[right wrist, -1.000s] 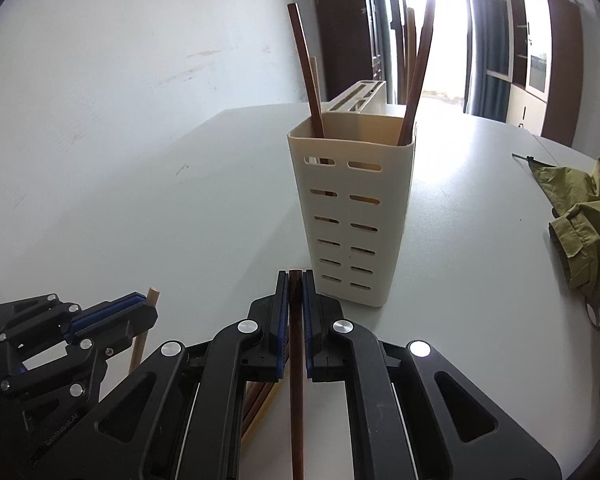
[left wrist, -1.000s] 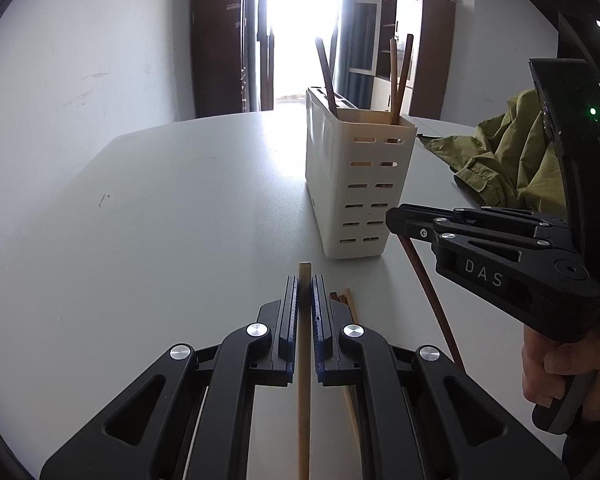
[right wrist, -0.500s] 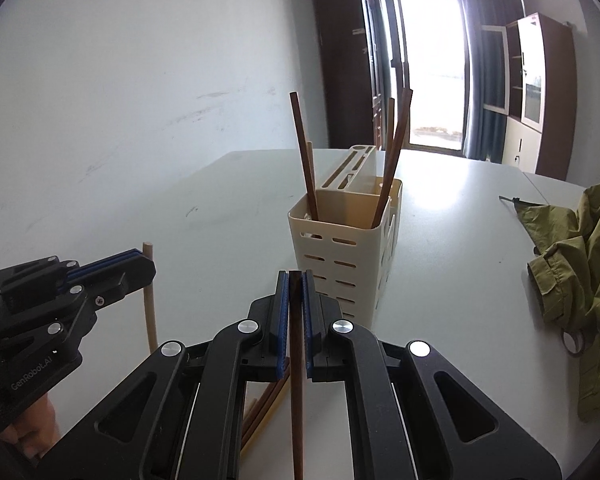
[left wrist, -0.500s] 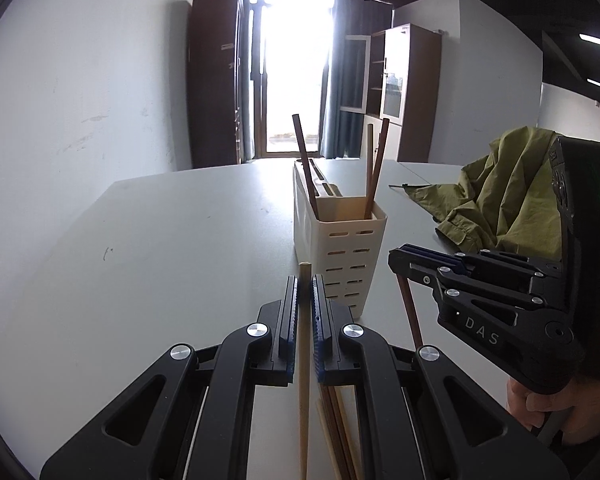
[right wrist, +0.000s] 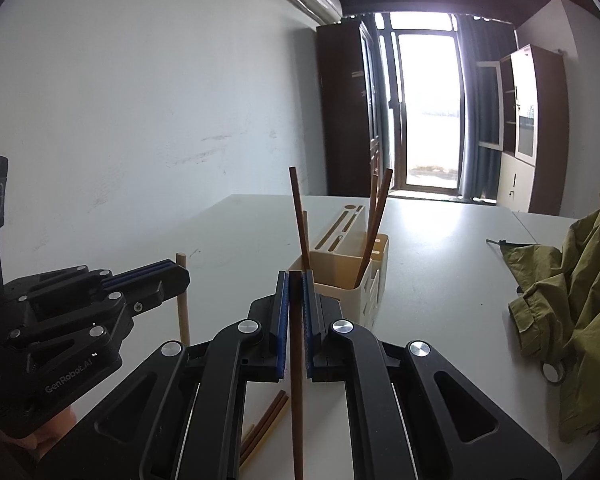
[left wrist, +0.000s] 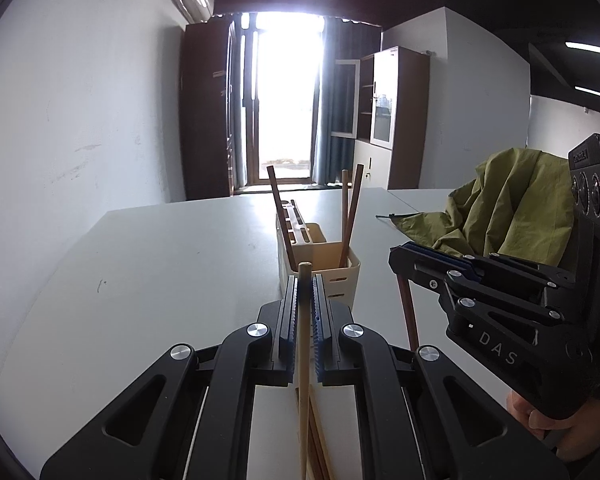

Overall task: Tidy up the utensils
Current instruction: 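Lift both held chopsticks upright and carry them above the holder, then lower both chopsticks into the holder slots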

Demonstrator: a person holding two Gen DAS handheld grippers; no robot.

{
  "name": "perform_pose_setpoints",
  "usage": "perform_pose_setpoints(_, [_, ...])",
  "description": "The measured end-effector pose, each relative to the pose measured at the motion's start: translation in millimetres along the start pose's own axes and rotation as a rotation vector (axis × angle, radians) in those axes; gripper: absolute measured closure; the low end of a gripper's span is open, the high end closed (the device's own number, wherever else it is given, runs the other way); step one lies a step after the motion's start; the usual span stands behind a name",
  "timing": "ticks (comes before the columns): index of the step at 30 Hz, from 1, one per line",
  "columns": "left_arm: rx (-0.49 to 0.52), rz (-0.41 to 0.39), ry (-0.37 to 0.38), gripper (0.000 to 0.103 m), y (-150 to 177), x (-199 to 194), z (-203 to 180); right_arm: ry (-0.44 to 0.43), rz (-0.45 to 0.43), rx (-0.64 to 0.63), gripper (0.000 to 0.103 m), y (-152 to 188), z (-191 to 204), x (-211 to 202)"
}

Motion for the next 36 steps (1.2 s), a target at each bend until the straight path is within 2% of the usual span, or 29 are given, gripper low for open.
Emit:
perform_pose_setpoints(9, [0.000,-0.120,0.006,0.097,-33,-19,-8,-0.005,-0.123,0.013,0.096,-27,-7,-19])
perform_pose_setpoints(19, [-0.036,-0.216,0.041,0.097,-64,-20,-9,-0.042,-0.232,0.025,0.096,-48,-20,-17])
perform_pose_setpoints(26, [-0.037,-0.274,0.040,0.097,-77,-19,-13,-0.072,-0.331,0.027,0.096,-66,-27,-23])
perform_pose_setpoints(31, [-0.036,-0.277,0.044,0.097,-81,-7,-17,-0.064,-0.408,0.049,0.096,-78,-42,-29])
perform_pose_setpoints(36, [-0.039,-0.336,0.023,0.097,-88,-8,-12,-0.091,-0.464,0.056,0.096,-88,-47,-32])
Point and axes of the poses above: each gripper's, at about its wrist camera, not at the fingertips, and x roughly the way its jaws point, z to its left, y to its underside, the point moved 7 cm from there along x, roughly the way its jaws point
